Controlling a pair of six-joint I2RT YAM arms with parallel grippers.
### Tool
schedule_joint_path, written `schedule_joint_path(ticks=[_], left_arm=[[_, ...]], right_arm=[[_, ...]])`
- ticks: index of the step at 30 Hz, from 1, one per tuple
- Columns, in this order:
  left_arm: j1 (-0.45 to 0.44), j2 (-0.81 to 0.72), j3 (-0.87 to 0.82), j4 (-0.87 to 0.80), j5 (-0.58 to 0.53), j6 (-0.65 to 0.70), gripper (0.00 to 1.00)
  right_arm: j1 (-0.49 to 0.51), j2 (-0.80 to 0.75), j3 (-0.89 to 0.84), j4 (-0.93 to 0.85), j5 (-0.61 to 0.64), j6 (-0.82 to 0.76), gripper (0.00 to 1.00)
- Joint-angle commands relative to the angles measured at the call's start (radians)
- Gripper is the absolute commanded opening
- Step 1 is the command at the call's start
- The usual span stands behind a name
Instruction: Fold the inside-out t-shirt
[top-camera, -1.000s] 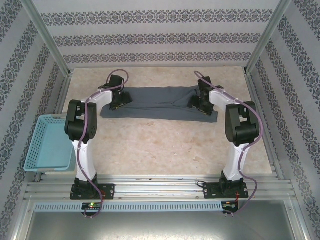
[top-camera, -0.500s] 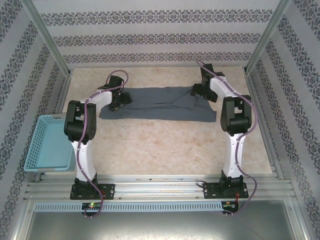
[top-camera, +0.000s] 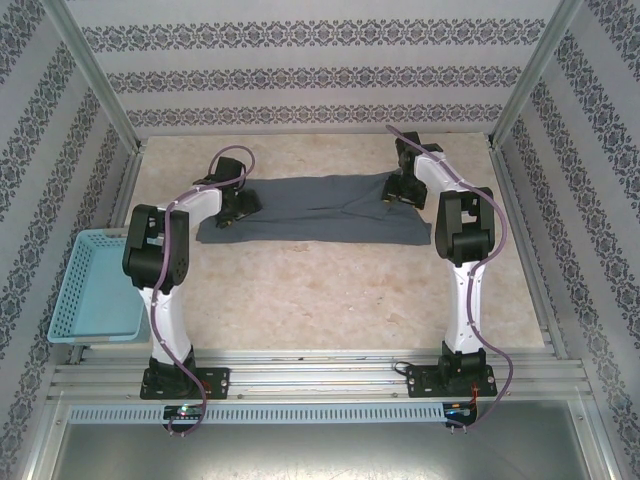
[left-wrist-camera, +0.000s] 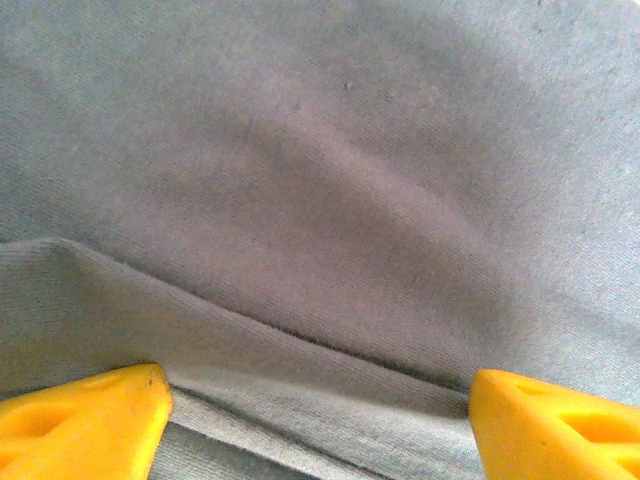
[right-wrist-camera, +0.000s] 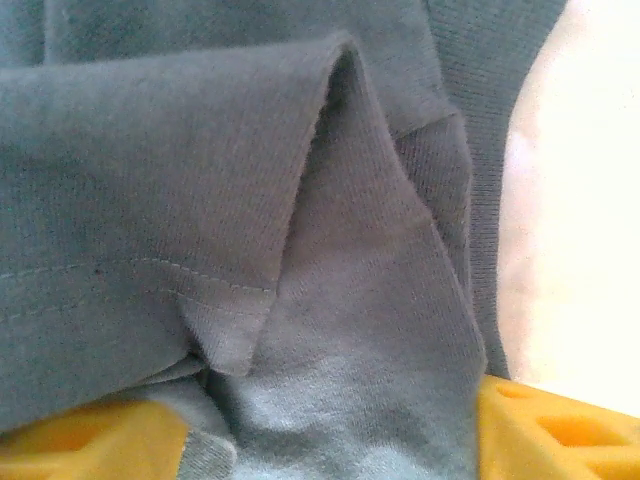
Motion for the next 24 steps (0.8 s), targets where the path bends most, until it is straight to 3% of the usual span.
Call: schedule_joint_path(ticks=[1, 10, 13, 17, 24], left_arm=[[0.022, -0.007, -0.082, -0.065, -0.010, -0.040, 0.80], [0.019, -0.109, -0.234, -0.010, 0.014, -0.076, 0.81], [0.009, -0.145, -0.282, 0.005, 0.019, -0.088, 0.81], [-0.024, -0.200, -0.350, 0.019, 0.018, -0.113, 0.81], [-0.181, -0.310, -0.430, 0.030, 0.031, -0.200, 0.81]], right_arm=[[0.009, 0.032, 0.030, -0.053, -0.034, -0.024, 0.63], [-0.006, -0.064, -0.123, 0.074, -0.126, -0.007, 0.18], [-0.026, -0.127, -0.215, 0.131, -0.125, 0.008, 0.08], [-0.056, -0.230, -0.329, 0.179, -0.072, 0.015, 0.00], [-0.102, -0.399, -0.426, 0.149, 0.127, -0.018, 0.00]])
